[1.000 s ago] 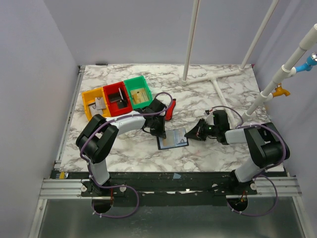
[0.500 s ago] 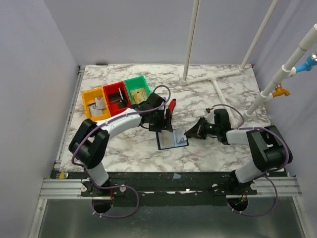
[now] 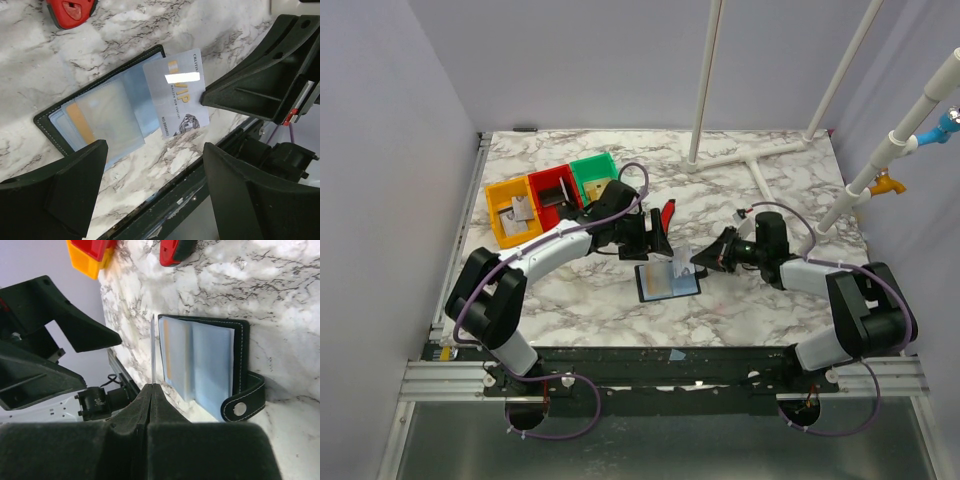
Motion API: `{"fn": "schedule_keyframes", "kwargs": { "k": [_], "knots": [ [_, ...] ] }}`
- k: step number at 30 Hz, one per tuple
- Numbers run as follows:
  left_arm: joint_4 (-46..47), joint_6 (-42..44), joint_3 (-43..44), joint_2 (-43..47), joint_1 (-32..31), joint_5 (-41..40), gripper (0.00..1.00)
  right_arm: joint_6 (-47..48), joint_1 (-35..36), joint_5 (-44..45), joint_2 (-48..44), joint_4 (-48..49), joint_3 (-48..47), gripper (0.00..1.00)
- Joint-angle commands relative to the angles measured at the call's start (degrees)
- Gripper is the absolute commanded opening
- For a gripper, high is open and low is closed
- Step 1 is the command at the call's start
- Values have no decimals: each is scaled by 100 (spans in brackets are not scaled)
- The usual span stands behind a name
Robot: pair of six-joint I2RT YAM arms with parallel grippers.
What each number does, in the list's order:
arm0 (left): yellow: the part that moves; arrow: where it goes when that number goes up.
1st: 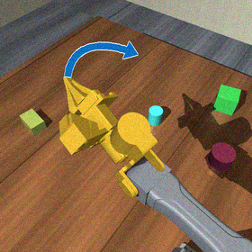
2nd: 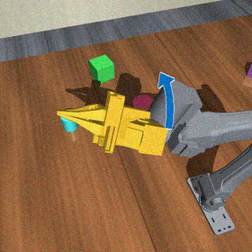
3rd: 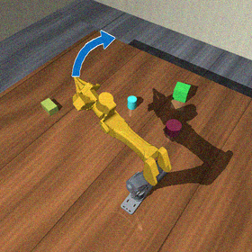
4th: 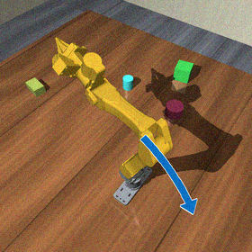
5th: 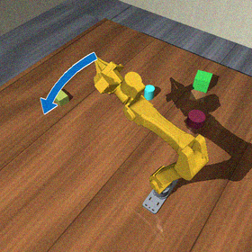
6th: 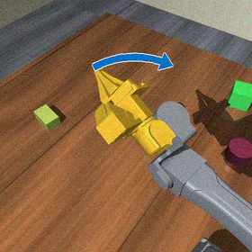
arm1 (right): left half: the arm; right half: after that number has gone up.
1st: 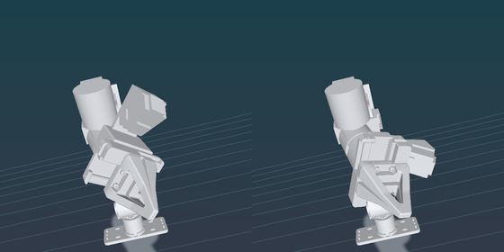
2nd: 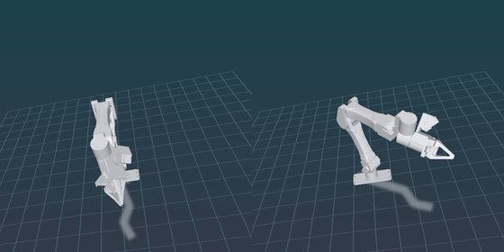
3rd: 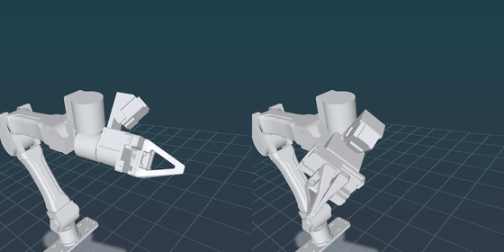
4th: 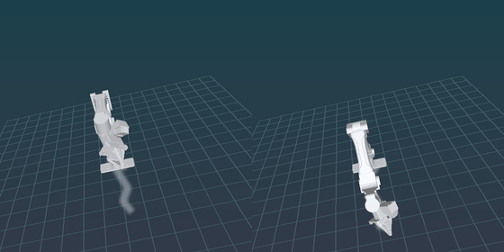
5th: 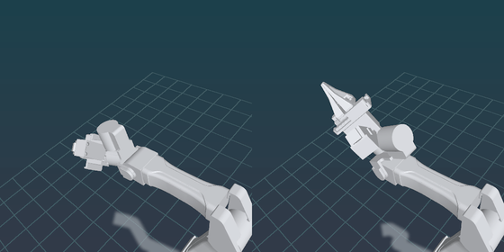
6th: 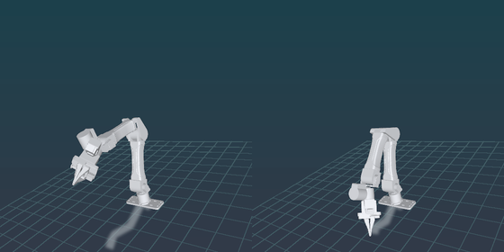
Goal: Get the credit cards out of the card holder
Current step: Remove the credit card from the card holder, then place the credit card in the storage box.
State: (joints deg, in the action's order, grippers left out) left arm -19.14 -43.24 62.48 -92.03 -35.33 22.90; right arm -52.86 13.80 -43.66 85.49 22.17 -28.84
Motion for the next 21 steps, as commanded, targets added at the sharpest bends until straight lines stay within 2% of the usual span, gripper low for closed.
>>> {"fn": "schedule_keyframes", "kwargs": {
  "k": [1,16,21],
  "knots": [
    [512,-269,-172,194,60,585,80,-268,-27,-310,-179,10,-182,1],
    [2083,-1224,-673,291,323,1684,76,-1267,-34,-795,-433,681,-500,1],
    [2651,-1575,-748,196,334,1986,70,-1568,-33,-918,-413,1028,-492,1]
  ]
}}
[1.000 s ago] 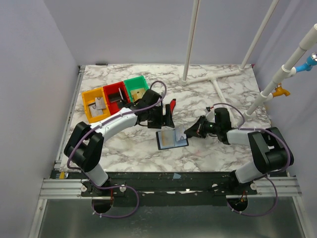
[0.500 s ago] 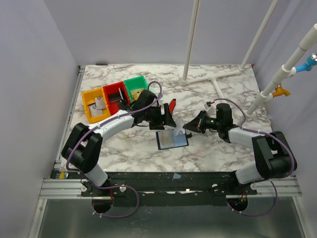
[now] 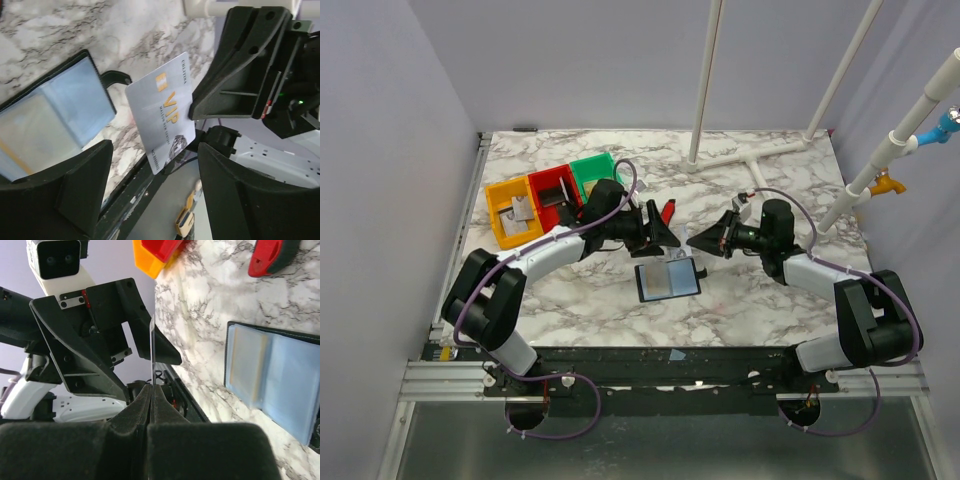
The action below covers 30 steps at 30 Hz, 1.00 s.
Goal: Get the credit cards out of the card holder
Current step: Place the credit card in the storage box.
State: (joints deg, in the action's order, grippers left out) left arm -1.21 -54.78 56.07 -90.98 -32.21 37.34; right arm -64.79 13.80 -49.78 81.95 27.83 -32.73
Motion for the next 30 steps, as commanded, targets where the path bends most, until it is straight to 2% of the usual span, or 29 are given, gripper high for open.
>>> {"fn": "schedule_keyframes", "kwargs": {
  "k": [1,6,16,19,20,21,24,26,27,30],
  "knots": [
    [990,-510,-128,68,21,591,68,-426,-25,-327,-49,537,-86,1],
    [1378,-770,-180,-13,23,756,55,-633,-23,-439,-17,803,-46,1],
    [1708,-990,-245,-51,31,887,0,-534,-18,-408,-64,706,9,1],
    [1688,-984,-245,-31,30,873,0,-382,-24,-361,-104,482,-31,1],
    [1666,-975,-244,-24,25,856,0,-280,-20,-313,-124,354,-62,8],
    [1613,-952,-237,9,30,829,0,-187,-23,-262,-156,181,-98,20],
    [1279,-735,-183,148,30,654,0,215,-22,-45,-276,-385,-244,71],
    [947,-549,-126,270,52,498,0,577,-18,181,-383,-917,-380,93],
    [827,-483,-123,330,77,438,0,723,-19,306,-429,-1219,-445,100],
    [471,-245,-140,558,203,273,0,1094,-18,618,-556,-1794,-597,100]
  ]
}}
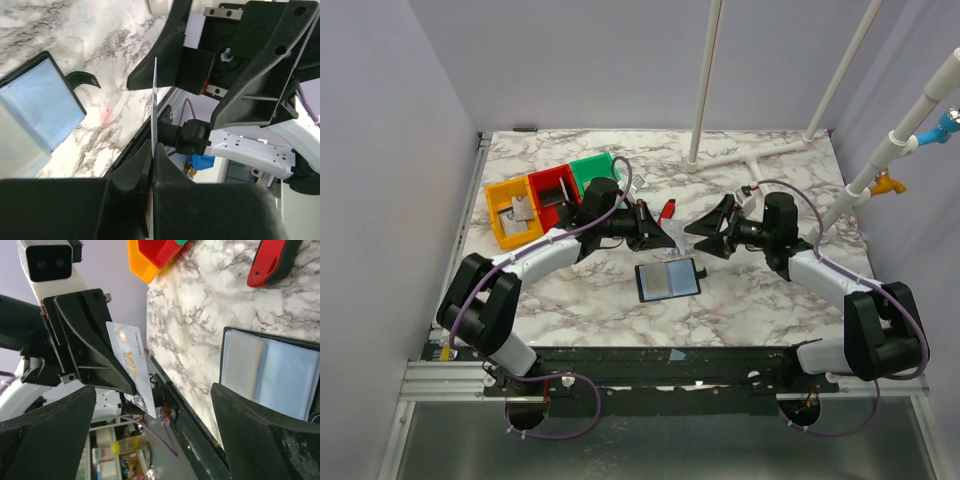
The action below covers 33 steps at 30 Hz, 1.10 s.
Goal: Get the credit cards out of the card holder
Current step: Place the credit card in the storage box.
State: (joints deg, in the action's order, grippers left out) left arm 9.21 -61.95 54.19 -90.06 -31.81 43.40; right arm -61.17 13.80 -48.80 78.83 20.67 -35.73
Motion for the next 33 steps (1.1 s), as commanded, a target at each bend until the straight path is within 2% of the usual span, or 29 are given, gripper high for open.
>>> {"fn": "schedule_keyframes", "kwargs": {
  "k": [1,5,7,10,15,20,23,30,33],
  "knots": [
    [-723,554,26,550,233,-401,0,810,-19,634,-273,-1211,-332,100],
    [-1642,1074,-16,999,613,-935,0,1118,-19,875,-338,-1654,-432,100],
    [-2295,1425,35,1304,881,-1479,0,1256,-19,979,-392,-1829,-449,100],
    [-3094,1819,116,1710,1442,-2048,0,1361,-22,1062,-464,-1942,-441,100],
    [-4000,2498,559,1799,2424,-2379,0,1471,-18,1032,-431,-2018,-436,100],
    [-4835,3149,1230,1641,3126,-3195,0,1563,-19,977,-411,-2049,-418,100],
    [-5092,3341,1460,1571,3544,-3796,0,1597,-20,931,-443,-2049,-383,100],
    [-5045,3409,1827,1021,4197,-4012,0,1701,-25,776,-432,-2049,-330,100],
    [-4817,3366,1944,738,4464,-3732,0,1739,-22,775,-469,-2168,-328,100]
  ]
}}
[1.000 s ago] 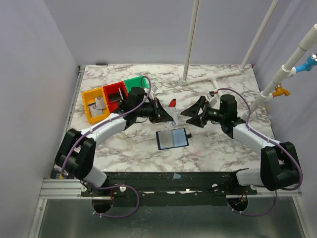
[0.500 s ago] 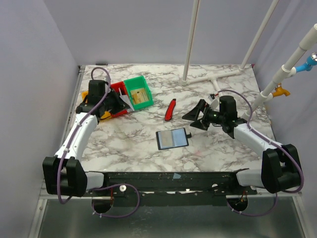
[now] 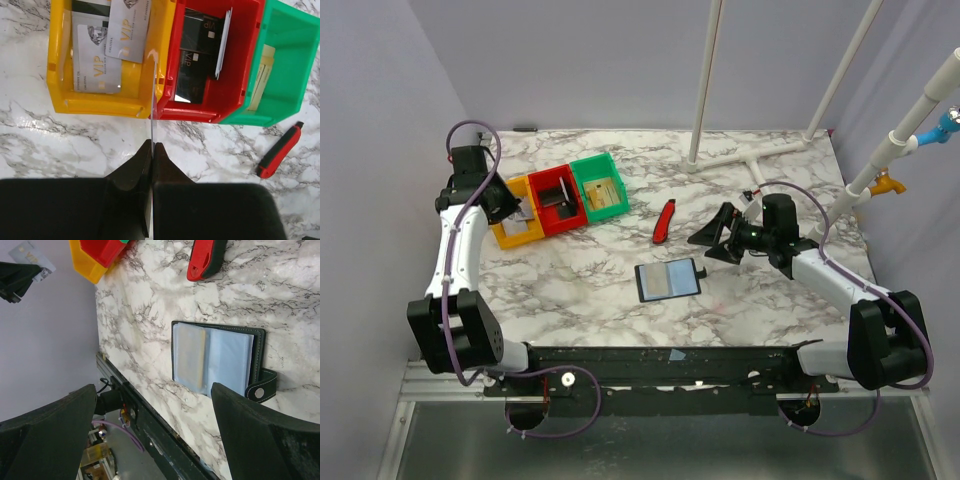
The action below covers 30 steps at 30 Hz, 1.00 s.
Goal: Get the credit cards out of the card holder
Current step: Place the credit card in the storage box.
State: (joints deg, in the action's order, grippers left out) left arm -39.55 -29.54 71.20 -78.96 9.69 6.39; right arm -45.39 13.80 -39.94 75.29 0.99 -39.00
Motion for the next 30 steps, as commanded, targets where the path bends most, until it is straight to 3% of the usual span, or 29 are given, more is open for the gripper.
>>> {"fn": "schedule_keyframes", "kwargs": {
  "k": [1,13,30],
  "knots": [
    [82,128,320,-486,388,45,0,164,-25,-110,-124,-254,-2,100],
    [-89,487,1608,-2273,665,359,0,82,-22,-13,-205,-258,-6,100],
    [-370,660,2415,-3472,665,852,0,-3,-18,-48,-98,-144,33,100]
  ]
}}
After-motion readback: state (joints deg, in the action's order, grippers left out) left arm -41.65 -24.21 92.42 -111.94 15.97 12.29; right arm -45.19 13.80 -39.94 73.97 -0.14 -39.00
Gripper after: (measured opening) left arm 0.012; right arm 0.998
